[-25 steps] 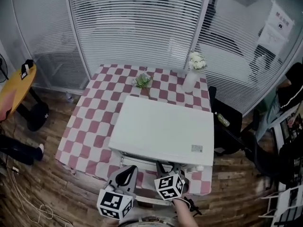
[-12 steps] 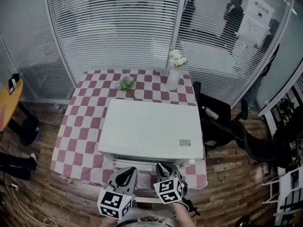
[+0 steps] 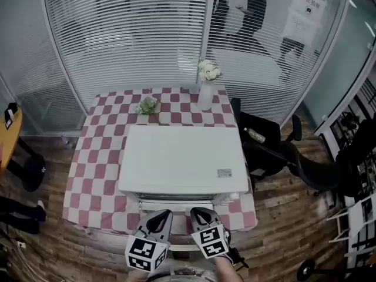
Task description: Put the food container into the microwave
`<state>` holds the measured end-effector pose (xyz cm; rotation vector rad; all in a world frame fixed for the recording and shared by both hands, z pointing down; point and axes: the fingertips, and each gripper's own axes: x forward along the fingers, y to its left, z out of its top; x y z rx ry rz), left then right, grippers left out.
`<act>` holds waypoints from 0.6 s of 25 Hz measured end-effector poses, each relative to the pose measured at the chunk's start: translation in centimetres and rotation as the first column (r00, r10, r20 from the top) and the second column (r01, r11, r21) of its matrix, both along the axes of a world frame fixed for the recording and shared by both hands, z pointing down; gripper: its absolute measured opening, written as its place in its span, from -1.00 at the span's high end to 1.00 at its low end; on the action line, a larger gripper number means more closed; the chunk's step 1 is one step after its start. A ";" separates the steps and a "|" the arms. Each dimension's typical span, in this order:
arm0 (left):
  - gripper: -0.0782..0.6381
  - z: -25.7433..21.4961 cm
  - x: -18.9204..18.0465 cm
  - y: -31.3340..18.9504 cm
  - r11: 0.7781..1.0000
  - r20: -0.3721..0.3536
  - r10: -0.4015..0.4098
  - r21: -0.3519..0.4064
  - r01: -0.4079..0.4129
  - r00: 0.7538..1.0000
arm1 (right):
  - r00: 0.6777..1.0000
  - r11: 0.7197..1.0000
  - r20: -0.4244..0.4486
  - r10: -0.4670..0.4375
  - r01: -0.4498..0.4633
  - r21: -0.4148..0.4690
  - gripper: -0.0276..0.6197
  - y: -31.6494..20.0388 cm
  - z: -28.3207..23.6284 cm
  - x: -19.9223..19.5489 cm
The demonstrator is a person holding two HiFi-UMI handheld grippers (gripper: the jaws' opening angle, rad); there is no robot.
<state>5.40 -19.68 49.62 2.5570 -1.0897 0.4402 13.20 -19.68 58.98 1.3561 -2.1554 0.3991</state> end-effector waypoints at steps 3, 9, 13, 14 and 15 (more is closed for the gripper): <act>0.74 0.0 0.2 0.0 1.000 0.001 0.005 0.001 -0.005 1.000 | 0.997 1.000 0.081 -0.015 0.013 0.025 0.93 -0.1 -1.5 -0.9; 0.74 -0.8 0.4 0.0 1.000 -0.010 -0.001 0.016 0.001 1.000 | 0.988 0.991 0.145 -0.057 0.039 0.126 0.93 -0.5 -6.2 -2.0; 0.74 -2.2 0.5 -0.5 0.999 -0.029 -0.012 0.045 0.013 1.000 | 0.977 0.981 0.198 -0.080 0.043 0.188 0.93 -1.2 -9.4 -2.5; 0.74 -2.7 0.6 -0.7 0.998 -0.034 -0.014 0.056 0.016 0.999 | 0.972 0.978 0.220 -0.086 0.041 0.205 0.93 -1.3 -10.3 -2.6; 0.74 -3.2 0.6 -0.9 0.998 -0.039 -0.016 0.068 0.019 0.999 | 0.968 0.974 0.234 -0.094 0.040 0.225 0.93 -1.5 -11.2 -2.7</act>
